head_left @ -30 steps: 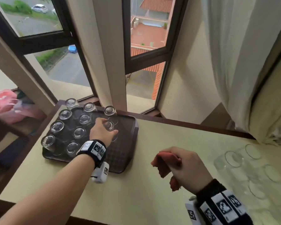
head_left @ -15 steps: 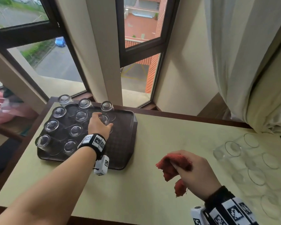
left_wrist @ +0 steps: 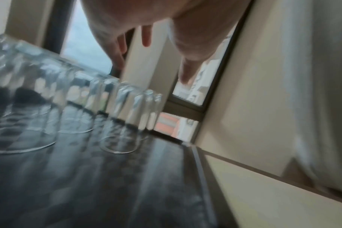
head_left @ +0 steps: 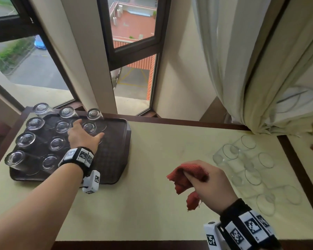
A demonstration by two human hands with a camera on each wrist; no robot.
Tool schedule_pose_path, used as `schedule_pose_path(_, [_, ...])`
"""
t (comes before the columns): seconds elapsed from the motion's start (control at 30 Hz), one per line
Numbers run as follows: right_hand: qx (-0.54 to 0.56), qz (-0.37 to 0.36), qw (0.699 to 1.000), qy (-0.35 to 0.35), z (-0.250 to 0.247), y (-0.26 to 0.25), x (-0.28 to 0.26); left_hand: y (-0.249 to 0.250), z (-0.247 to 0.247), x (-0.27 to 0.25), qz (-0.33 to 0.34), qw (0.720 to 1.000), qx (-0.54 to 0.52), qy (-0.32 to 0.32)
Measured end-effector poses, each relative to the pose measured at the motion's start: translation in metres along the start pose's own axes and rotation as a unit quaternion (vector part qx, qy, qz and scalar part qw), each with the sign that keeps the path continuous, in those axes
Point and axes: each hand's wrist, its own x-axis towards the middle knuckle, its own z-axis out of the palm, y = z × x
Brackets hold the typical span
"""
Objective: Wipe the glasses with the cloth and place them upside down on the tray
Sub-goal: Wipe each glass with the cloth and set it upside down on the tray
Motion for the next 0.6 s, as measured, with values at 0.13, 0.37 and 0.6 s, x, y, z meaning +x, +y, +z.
schedule_pose_path(0.13, [0.038, -0.008, 0.998, 0.049, -0.030, 0.003, -0.017, 0.030, -0.007, -0.072, 0.071, 0.991, -0.027, 0.114])
schedule_pose_path(0.37, [0.036, -0.028, 0.983, 0.178, -0.105, 0.005, -0.054, 0.112, 0.083, -0.203, 0.277, 0.947, -0.078, -0.146])
schedule_pose_path(0.6, [-0.014, -0.015, 0.973, 0.230, -0.184, 0.048, -0.064, 0.212, 0.205, -0.265, 0.323, 0.866, 0.115, -0.364])
